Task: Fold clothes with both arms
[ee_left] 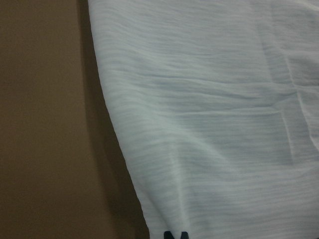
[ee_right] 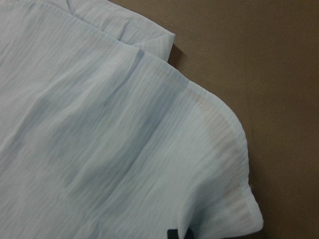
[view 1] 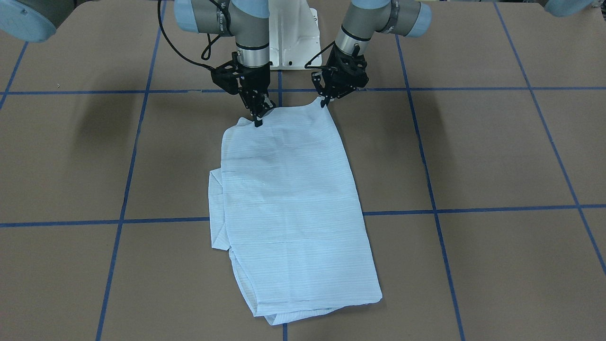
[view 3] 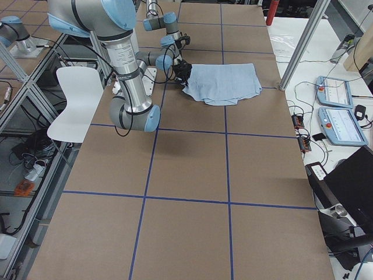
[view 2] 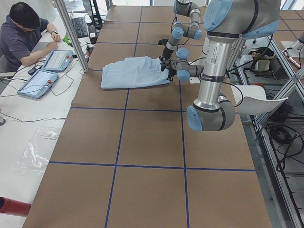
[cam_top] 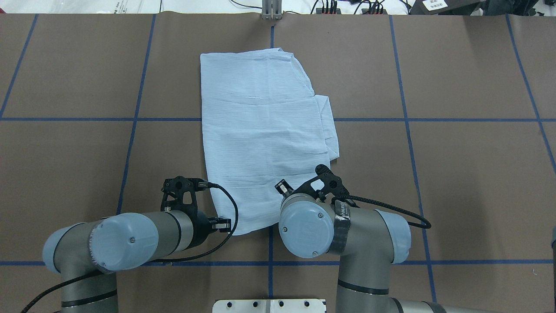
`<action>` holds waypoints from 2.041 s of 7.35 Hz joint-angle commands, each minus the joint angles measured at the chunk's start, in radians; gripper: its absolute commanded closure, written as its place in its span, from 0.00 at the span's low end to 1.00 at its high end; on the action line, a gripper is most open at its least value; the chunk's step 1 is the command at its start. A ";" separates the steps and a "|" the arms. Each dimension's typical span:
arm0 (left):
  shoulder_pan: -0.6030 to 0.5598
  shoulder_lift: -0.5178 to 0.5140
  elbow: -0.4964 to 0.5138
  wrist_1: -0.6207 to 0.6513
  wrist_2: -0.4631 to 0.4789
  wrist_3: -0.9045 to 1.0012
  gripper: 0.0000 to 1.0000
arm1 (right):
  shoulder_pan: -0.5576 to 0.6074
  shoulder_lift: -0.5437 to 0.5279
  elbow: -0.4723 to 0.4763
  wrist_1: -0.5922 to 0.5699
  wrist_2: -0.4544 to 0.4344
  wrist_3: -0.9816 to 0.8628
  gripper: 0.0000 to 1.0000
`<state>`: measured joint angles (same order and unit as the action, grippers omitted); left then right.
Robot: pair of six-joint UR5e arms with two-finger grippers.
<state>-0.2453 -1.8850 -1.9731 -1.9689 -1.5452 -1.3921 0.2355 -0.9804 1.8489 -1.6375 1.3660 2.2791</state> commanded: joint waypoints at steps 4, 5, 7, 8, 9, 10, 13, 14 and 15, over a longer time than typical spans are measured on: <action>-0.014 -0.037 -0.380 0.378 -0.133 0.005 1.00 | -0.082 0.023 0.378 -0.364 -0.033 0.002 1.00; -0.043 -0.090 -0.371 0.416 -0.136 0.008 1.00 | -0.082 0.038 0.369 -0.363 -0.034 -0.009 1.00; -0.157 -0.115 -0.317 0.432 -0.138 0.097 1.00 | -0.041 0.063 0.319 -0.340 -0.108 -0.109 1.00; -0.223 -0.137 -0.243 0.429 -0.138 0.137 1.00 | 0.005 0.087 0.276 -0.294 -0.111 -0.131 1.00; -0.292 -0.181 -0.152 0.424 -0.139 0.195 1.00 | 0.059 0.124 0.182 -0.227 -0.111 -0.179 1.00; -0.345 -0.207 -0.071 0.411 -0.139 0.237 1.00 | 0.109 0.130 0.083 -0.111 -0.111 -0.237 1.00; -0.404 -0.299 0.215 0.253 -0.133 0.251 1.00 | 0.234 0.335 -0.453 0.221 -0.110 -0.320 1.00; -0.411 -0.324 0.338 0.137 -0.130 0.251 1.00 | 0.252 0.395 -0.591 0.302 -0.110 -0.328 1.00; -0.420 -0.351 0.447 0.054 -0.128 0.255 1.00 | 0.268 0.402 -0.631 0.330 -0.104 -0.358 1.00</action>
<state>-0.6533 -2.1995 -1.6728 -1.7982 -1.6763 -1.1407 0.4780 -0.6205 1.3324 -1.3760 1.2575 1.9502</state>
